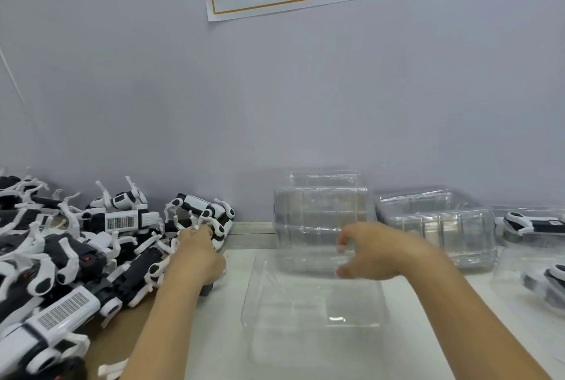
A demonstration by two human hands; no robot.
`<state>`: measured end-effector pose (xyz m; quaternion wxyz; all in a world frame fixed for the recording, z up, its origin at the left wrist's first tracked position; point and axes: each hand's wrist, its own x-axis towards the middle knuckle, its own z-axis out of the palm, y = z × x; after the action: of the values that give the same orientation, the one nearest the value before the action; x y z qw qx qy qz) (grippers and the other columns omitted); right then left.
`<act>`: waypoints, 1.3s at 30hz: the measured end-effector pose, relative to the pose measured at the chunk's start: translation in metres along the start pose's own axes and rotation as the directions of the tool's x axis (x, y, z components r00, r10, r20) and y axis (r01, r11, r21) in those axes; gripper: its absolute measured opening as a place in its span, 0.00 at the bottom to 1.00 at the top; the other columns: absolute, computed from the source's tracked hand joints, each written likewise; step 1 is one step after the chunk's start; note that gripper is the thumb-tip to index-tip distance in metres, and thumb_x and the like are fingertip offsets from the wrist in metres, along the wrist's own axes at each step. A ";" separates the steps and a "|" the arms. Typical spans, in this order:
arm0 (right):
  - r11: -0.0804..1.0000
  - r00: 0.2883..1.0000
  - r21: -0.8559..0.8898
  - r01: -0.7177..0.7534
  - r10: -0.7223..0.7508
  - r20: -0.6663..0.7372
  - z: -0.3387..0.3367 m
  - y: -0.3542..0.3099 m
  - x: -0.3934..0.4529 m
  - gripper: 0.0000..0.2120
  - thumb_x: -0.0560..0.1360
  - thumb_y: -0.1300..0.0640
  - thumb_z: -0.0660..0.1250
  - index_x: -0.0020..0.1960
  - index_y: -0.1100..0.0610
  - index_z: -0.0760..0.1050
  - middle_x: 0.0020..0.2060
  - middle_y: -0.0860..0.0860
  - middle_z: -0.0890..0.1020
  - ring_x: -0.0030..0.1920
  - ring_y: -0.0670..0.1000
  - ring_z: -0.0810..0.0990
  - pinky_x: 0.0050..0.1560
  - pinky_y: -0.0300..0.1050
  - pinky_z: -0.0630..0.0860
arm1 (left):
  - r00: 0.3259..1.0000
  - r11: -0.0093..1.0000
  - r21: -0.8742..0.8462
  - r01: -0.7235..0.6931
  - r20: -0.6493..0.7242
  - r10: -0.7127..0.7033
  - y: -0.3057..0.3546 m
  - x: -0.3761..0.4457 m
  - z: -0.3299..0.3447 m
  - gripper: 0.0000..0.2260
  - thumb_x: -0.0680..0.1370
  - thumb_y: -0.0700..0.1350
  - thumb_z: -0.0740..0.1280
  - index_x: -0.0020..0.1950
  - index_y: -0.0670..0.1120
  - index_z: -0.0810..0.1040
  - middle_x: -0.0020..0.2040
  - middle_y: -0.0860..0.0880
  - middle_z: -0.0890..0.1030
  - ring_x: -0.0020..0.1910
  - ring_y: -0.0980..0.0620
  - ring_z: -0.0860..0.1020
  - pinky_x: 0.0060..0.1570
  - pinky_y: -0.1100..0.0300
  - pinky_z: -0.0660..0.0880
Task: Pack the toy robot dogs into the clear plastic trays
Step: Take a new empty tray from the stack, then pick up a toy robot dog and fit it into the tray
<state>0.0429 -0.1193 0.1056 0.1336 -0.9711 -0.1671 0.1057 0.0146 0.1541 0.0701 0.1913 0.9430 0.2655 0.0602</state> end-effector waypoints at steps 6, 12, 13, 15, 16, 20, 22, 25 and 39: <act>1.000 1.000 -0.017 0.009 -0.009 -0.004 -0.004 0.001 -0.001 0.24 0.78 0.43 0.68 0.71 0.47 0.69 0.67 0.47 0.72 0.59 0.49 0.74 0.53 0.40 0.68 | 0.998 0.997 0.068 0.048 -0.031 -0.046 -0.016 0.010 0.019 0.11 0.80 0.43 0.62 0.62 0.44 0.69 0.64 0.42 0.75 0.65 0.41 0.71 0.61 0.49 0.72; 0.990 0.986 0.095 0.106 -0.092 -0.137 0.002 -0.004 0.006 0.18 0.79 0.45 0.66 0.68 0.47 0.72 0.63 0.47 0.74 0.56 0.48 0.75 0.58 0.41 0.71 | 0.982 0.990 -0.140 0.033 -0.181 -0.058 -0.015 0.011 0.010 0.11 0.77 0.43 0.68 0.58 0.46 0.72 0.60 0.42 0.77 0.53 0.43 0.72 0.49 0.53 0.68; 0.982 0.979 0.126 0.138 -0.116 -0.168 0.003 -0.005 0.006 0.18 0.79 0.46 0.66 0.67 0.47 0.73 0.62 0.46 0.75 0.56 0.47 0.74 0.57 0.40 0.71 | 0.977 0.981 -0.193 0.015 -0.207 -0.055 -0.013 0.011 0.006 0.11 0.76 0.41 0.69 0.57 0.46 0.73 0.60 0.41 0.77 0.54 0.42 0.72 0.50 0.54 0.67; 0.961 0.961 0.183 0.208 -0.165 -0.224 0.003 -0.008 0.008 0.16 0.79 0.47 0.66 0.66 0.48 0.75 0.58 0.45 0.78 0.54 0.45 0.75 0.53 0.39 0.70 | 0.964 0.960 -0.277 -0.050 -0.266 -0.026 -0.008 0.010 -0.004 0.10 0.76 0.39 0.70 0.54 0.47 0.73 0.58 0.42 0.78 0.55 0.42 0.73 0.50 0.55 0.67; 0.948 0.951 0.208 0.241 -0.187 -0.248 0.004 -0.010 0.009 0.15 0.79 0.47 0.66 0.65 0.48 0.76 0.55 0.44 0.79 0.53 0.45 0.77 0.50 0.38 0.70 | 0.956 0.942 -0.324 -0.091 -0.292 -0.008 -0.004 0.007 -0.010 0.10 0.75 0.39 0.70 0.53 0.47 0.73 0.56 0.43 0.79 0.53 0.43 0.74 0.49 0.55 0.68; 0.887 0.918 0.322 0.331 -0.224 -0.327 0.009 -0.019 0.014 0.11 0.81 0.50 0.62 0.60 0.49 0.79 0.47 0.43 0.82 0.47 0.42 0.80 0.41 0.32 0.72 | 0.933 0.723 -0.624 -0.296 -0.352 0.078 0.018 -0.012 -0.036 0.12 0.75 0.36 0.73 0.47 0.52 0.74 0.48 0.43 0.84 0.48 0.43 0.81 0.42 0.54 0.75; 0.835 0.918 0.427 0.346 -0.207 -0.339 0.011 -0.022 0.015 0.12 0.83 0.51 0.59 0.59 0.52 0.80 0.45 0.46 0.84 0.44 0.45 0.83 0.43 0.37 0.77 | 0.911 0.587 -0.704 -0.399 -0.380 0.163 0.029 -0.026 -0.045 0.12 0.77 0.36 0.71 0.49 0.52 0.75 0.42 0.50 0.87 0.44 0.48 0.82 0.38 0.56 0.71; 0.599 0.959 0.752 0.274 -0.108 -0.264 0.011 -0.029 0.015 0.18 0.85 0.47 0.53 0.57 0.55 0.79 0.43 0.50 0.86 0.42 0.50 0.86 0.45 0.45 0.83 | 0.843 0.441 -0.724 -0.531 -0.399 0.360 0.046 -0.045 -0.051 0.13 0.78 0.35 0.69 0.52 0.53 0.75 0.43 0.53 0.87 0.42 0.53 0.82 0.44 0.58 0.74; 0.150 0.936 0.928 0.341 -0.145 -0.321 -0.002 -0.020 0.006 0.15 0.79 0.49 0.67 0.60 0.58 0.78 0.47 0.53 0.84 0.45 0.51 0.85 0.50 0.51 0.80 | 0.520 0.259 -0.697 -0.669 -0.189 0.833 0.072 -0.070 -0.039 0.11 0.76 0.39 0.74 0.55 0.51 0.83 0.52 0.51 0.86 0.60 0.56 0.81 0.60 0.69 0.73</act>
<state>0.0429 -0.0993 0.1127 0.7444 -0.6292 -0.2054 0.0885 -0.0188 0.0738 0.1332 0.5062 0.8025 -0.2851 0.1363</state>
